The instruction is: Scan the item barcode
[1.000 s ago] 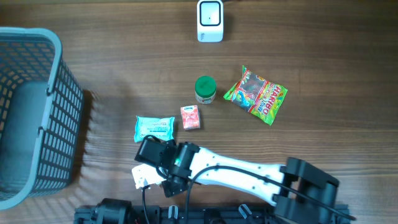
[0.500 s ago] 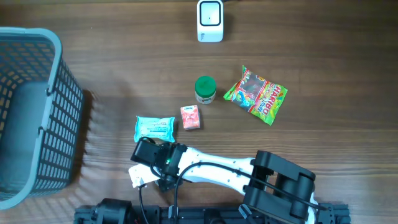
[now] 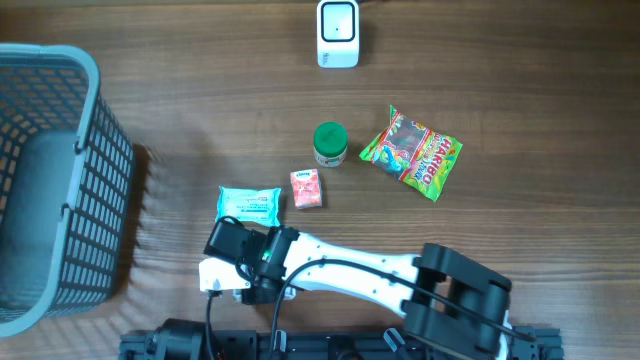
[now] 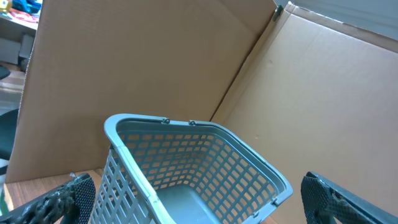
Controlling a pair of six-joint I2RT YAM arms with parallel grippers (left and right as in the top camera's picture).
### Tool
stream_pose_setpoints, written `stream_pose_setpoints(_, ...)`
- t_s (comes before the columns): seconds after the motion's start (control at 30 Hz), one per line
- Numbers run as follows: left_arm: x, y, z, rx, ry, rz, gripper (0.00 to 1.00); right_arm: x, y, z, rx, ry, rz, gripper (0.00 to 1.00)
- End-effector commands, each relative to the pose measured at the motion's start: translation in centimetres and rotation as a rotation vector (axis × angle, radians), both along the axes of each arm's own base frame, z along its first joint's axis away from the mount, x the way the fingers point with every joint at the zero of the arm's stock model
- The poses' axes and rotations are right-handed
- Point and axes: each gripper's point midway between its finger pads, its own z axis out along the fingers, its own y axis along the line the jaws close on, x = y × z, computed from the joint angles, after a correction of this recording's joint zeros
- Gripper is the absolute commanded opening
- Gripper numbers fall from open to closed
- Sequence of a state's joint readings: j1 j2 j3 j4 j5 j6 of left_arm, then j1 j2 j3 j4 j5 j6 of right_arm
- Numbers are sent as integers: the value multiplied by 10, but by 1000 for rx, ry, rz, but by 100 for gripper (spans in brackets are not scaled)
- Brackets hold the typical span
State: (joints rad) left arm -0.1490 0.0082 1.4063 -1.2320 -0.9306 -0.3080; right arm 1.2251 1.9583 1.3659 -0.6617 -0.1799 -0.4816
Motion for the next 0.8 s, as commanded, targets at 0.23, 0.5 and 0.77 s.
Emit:
stream_pose_setpoints(0.23, 0, 1, -1, 6, 8, 2, 100, 54, -30, 213, 508, 569, -467, 41)
stream_pose_setpoints(0.5, 0, 1, -1, 6, 7, 2, 100, 121, -93, 233, 534, 957, -840, 40)
stream_pose_setpoints(0.77, 0, 1, -1, 6, 7, 2, 100, 217, -126, 196, 555, 151, -903, 41)
